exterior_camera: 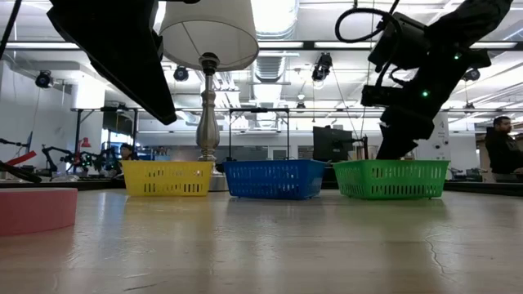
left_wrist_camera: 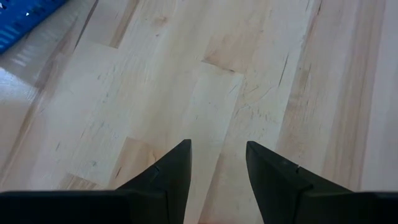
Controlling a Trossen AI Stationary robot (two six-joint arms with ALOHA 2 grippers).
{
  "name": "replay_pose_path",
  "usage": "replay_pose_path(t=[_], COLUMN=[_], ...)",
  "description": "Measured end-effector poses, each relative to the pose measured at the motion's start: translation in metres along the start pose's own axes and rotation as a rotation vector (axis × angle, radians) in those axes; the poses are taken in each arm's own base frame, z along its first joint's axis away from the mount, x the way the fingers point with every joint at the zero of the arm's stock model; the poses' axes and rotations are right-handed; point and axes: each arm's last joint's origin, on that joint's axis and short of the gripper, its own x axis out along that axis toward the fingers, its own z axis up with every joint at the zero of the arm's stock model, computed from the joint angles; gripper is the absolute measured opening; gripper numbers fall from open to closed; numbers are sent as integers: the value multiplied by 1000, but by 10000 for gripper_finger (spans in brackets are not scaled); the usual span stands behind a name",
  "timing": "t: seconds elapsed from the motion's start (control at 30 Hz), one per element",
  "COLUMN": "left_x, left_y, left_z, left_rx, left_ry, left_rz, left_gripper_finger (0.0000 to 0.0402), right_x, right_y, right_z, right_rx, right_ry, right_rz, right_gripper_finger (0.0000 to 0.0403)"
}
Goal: Pick and place Stapler, Stapler remover, tape
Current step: Put the left red tape into the green bin, then put the pink tape into the green bin
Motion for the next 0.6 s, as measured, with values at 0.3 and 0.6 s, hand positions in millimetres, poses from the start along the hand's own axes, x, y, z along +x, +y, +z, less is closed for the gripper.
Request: replay_pose_path(t=[0.3, 0.6], left_x=[0, 0], left_y=[0, 0], left_z=[0, 0], left_rx=[1, 6], left_ry=[-3, 5], left_rz=[3, 3], left_gripper_finger=[156, 156], right_x=[-2, -9], right_y=[0, 4], right_z=[5, 10], right_rx=[0, 1], right_ry=[41, 8], right_rz=[-40, -13], right_gripper_finger=[151, 149])
